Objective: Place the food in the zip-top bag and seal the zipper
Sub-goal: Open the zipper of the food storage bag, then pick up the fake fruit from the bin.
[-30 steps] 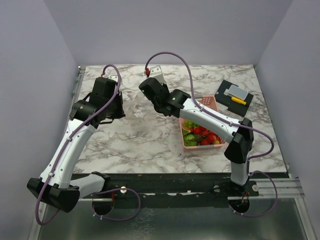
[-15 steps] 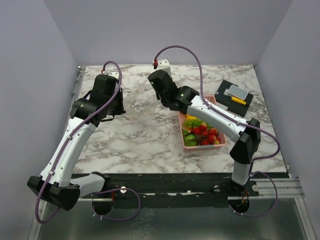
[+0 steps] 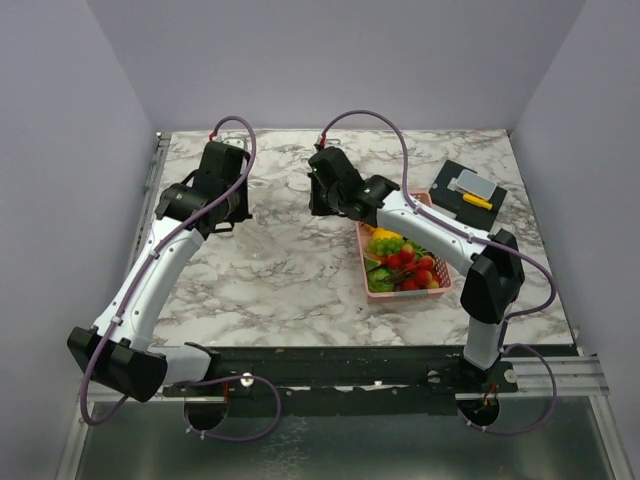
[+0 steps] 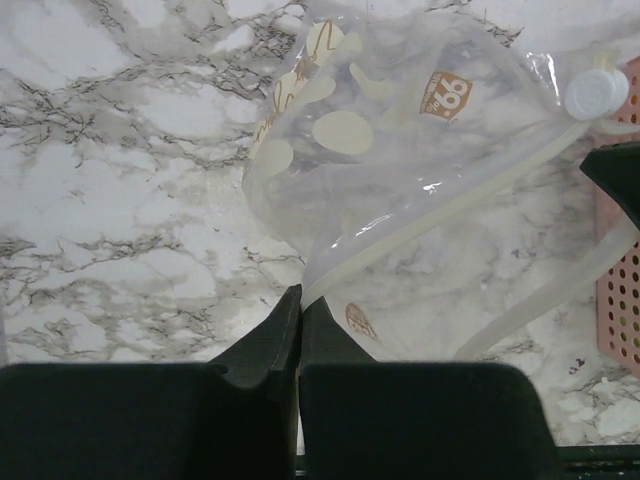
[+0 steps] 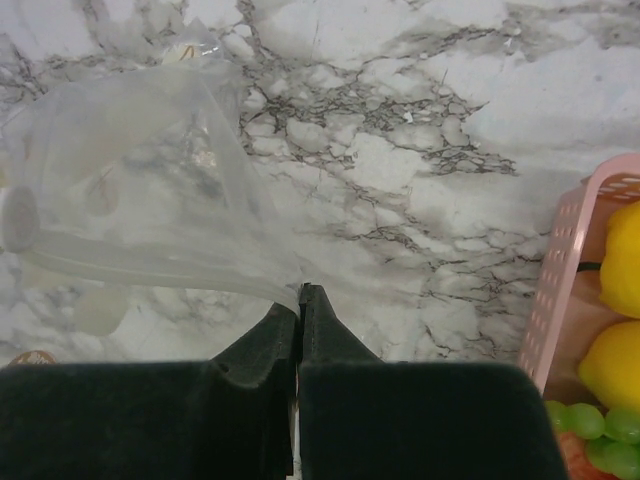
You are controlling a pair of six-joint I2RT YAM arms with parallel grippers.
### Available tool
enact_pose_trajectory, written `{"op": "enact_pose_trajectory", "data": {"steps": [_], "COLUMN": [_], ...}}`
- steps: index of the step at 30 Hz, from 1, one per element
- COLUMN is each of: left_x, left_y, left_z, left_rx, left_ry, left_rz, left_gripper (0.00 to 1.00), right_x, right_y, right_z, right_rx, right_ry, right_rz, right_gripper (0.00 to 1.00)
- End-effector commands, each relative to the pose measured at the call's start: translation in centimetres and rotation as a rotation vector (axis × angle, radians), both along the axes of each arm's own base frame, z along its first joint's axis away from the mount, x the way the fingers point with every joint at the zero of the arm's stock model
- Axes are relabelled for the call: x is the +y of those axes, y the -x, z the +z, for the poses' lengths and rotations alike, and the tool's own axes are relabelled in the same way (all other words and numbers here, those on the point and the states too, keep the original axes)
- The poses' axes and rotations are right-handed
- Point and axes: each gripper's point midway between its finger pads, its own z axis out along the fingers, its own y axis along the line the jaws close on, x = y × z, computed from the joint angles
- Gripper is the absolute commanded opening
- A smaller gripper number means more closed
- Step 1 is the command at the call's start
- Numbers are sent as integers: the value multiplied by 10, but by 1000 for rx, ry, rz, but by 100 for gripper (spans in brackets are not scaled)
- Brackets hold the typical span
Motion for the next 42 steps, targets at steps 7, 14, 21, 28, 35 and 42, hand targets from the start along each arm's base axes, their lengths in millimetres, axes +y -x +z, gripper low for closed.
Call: {"op": "enact_pose_trajectory", "data": {"steps": [7,14,21,28,35,42], "left_x": [-33,-46,-47,-49,-52,-53], "left_y": [-13,-18,-20,-20,-21,-21], "left_z": [-11,-21,-31,-33,-27,-16], "left_rx": [-23,-17,-8,-6,-16,-41], "left_ry": [9,21,17,22,34,45], "left_rz": [-66,-86,-82,-87,-106,-117], "left_gripper": [0,0,0,0,0,0], "right_x": [8,-2,-18,-50,-109,-155], "right_y": [12,19,34,58,92,129], "right_z": [-26,1,41,66,55,23], "right_rx": [137,96,46,30,55,141], "right_ry": [-79,-90,-143,-109,-5,39], "right_rz": [56,65,64,61,-27,-130], "right_gripper": [27,49,58,62,63,63]}}
